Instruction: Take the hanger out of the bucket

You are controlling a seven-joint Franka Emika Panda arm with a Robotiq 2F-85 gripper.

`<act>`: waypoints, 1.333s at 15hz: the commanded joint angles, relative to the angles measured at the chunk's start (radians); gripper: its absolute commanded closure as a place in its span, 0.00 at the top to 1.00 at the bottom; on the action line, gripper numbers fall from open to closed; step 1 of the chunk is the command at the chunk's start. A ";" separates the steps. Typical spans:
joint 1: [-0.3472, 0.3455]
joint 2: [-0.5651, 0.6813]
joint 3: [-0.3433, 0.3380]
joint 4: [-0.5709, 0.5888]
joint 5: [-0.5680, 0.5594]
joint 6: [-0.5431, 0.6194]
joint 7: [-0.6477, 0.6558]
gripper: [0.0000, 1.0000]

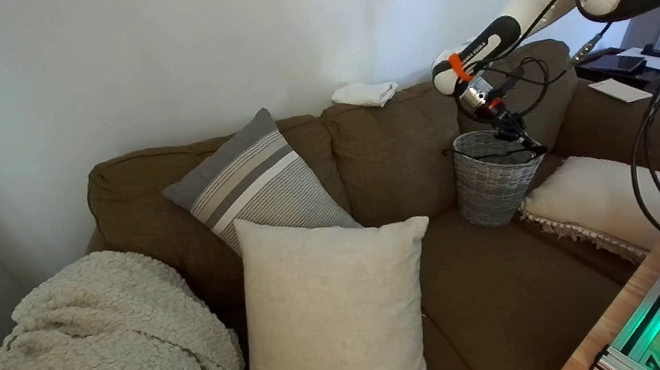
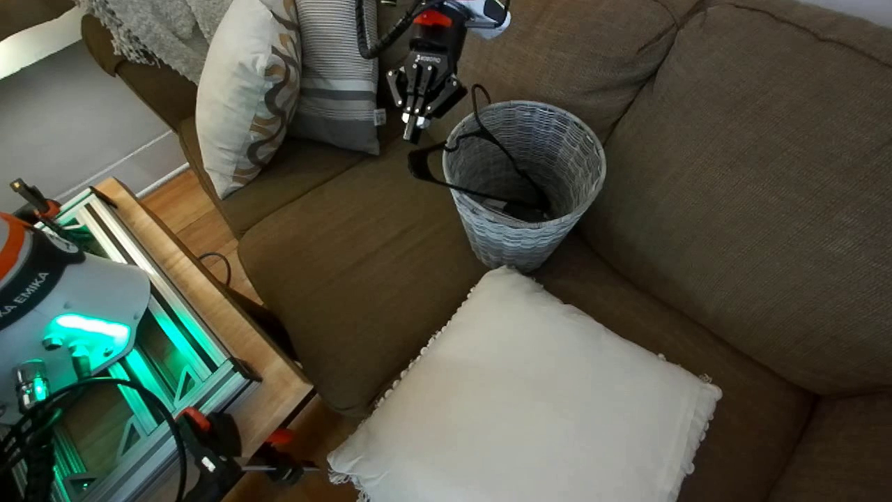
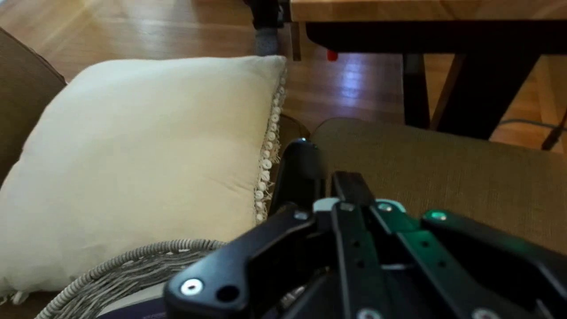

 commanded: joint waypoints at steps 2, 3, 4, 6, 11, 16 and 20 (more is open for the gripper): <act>0.056 0.054 -0.015 0.062 -0.200 -0.042 -0.013 0.42; 0.071 0.054 -0.014 0.057 -0.245 -0.024 -0.006 0.49; 0.082 0.048 -0.011 0.046 -0.284 -0.003 -0.004 0.58; 0.068 0.048 0.025 0.044 -0.273 0.044 -0.003 0.73; 0.039 0.024 0.056 0.015 -0.061 0.039 0.100 1.00; 0.081 0.054 0.040 0.056 -0.123 0.004 0.071 1.00; 0.102 0.138 0.033 0.109 -0.149 -0.095 0.051 1.00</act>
